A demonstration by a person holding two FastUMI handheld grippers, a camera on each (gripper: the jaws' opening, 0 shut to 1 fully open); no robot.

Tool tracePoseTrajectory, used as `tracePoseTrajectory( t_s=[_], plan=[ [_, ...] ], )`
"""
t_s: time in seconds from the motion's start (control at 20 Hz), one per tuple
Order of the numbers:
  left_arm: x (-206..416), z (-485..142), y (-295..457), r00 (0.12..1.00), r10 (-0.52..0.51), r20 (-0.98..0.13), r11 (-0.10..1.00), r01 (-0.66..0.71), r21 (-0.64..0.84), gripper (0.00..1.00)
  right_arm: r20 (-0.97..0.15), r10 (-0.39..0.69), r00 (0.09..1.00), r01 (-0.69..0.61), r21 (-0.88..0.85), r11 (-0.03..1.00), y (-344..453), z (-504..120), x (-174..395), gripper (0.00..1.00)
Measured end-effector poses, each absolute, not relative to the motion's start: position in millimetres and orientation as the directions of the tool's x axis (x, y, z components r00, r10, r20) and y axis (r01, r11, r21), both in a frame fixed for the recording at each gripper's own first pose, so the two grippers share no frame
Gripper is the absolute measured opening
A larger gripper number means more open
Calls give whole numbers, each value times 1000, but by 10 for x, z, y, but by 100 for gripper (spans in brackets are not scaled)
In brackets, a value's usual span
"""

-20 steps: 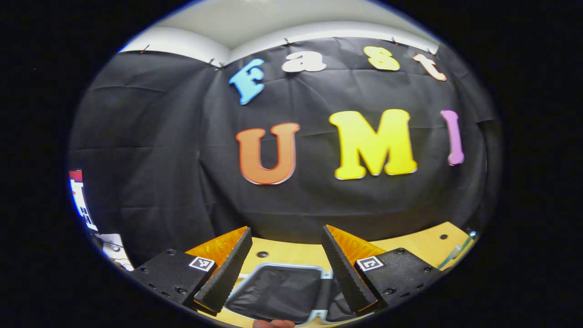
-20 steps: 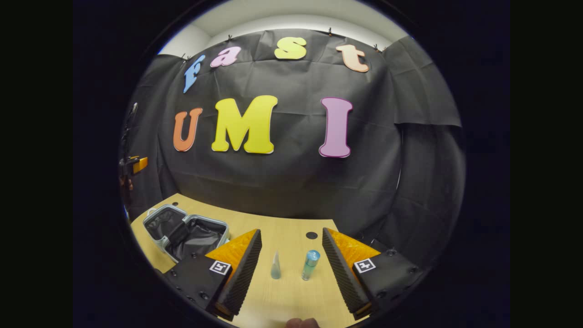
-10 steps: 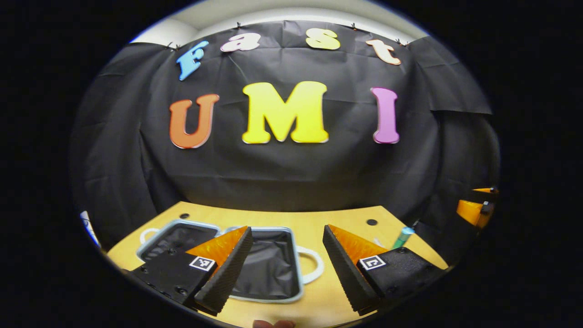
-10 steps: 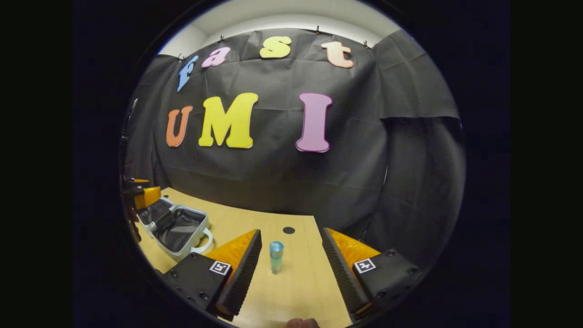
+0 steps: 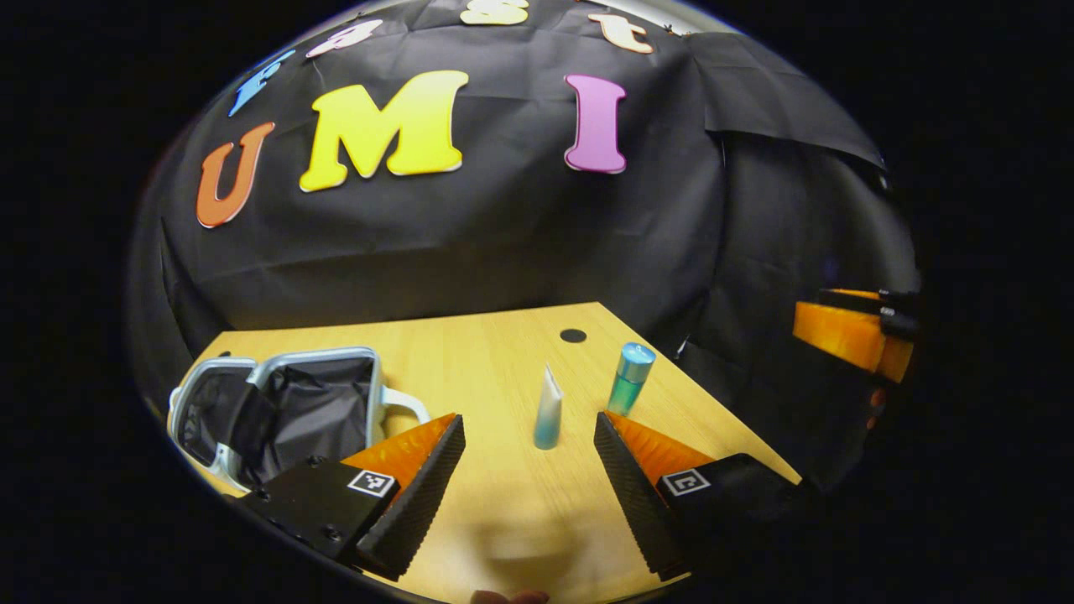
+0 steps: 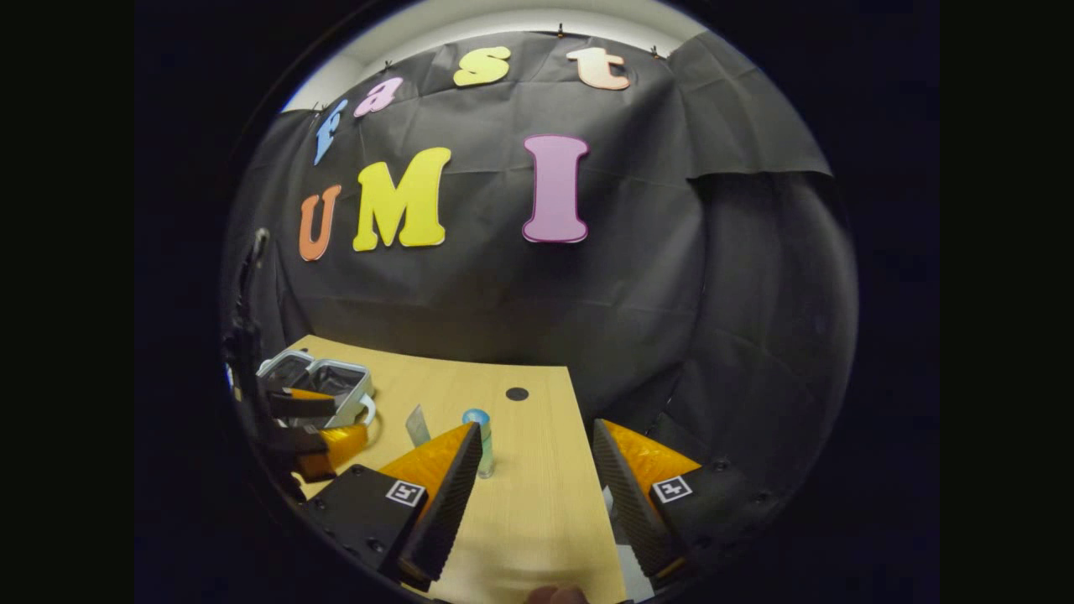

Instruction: First open the suitcase, pack the skin care products into it, and then close the suitcase.

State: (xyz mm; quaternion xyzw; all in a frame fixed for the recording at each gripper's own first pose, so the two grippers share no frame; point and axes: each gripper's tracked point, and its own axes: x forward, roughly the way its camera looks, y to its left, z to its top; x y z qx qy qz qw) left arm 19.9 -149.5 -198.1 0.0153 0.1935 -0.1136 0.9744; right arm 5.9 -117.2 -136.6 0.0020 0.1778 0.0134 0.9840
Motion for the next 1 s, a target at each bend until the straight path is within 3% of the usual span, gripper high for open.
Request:
tracePoseTrajectory(
  t_s=[0.35, 0.75, 0.8, 0.95, 1.0],
  plan=[
    [742, -2743, -1809, 865, -240, -440, 970, 236, -65, 99, -423, -4, 906, 8, 9, 1000, -1516, -1478, -39, 79],
    [1166, -3132, -1845, 844, -245, -477, 967, 248, -58, 96, -469, -20, 883, 20, -4, 1000, -1614, -1592, -78, 80],
    [1182, -3144, -1860, 841, -254, -477, 964, 257, -60, 94, -467, -19, 884, 20, -2, 1000, -1604, -1587, -73, 80],
    [1202, -3252, -1842, 825, -239, -513, 967, 253, -44, 65, -462, -14, 887, 11, -10, 1000, -1556, -1576, -45, 80],
    [1226, -3245, -1845, 827, -237, -510, 967, 252, -41, 62, -464, -14, 886, 12, -7, 1000, -1563, -1574, -45, 80]
  ],
)
